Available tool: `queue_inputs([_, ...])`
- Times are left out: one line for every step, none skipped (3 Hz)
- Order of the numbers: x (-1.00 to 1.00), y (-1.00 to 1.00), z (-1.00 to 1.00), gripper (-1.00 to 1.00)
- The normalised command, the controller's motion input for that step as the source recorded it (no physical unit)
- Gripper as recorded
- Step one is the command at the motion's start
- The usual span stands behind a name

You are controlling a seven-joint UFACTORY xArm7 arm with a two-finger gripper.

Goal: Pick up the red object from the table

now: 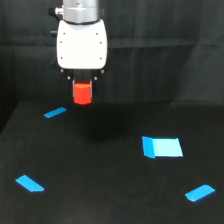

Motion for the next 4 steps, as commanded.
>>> queue_inputs([-0.01,0.01,-0.03,-1.0])
queue_inputs([-0.02,-0.03,0.05,-1.0])
queue_inputs([0.08,0.03,0.01,-0.95])
queue_inputs([-0.05,0.04,0.04,-1.0])
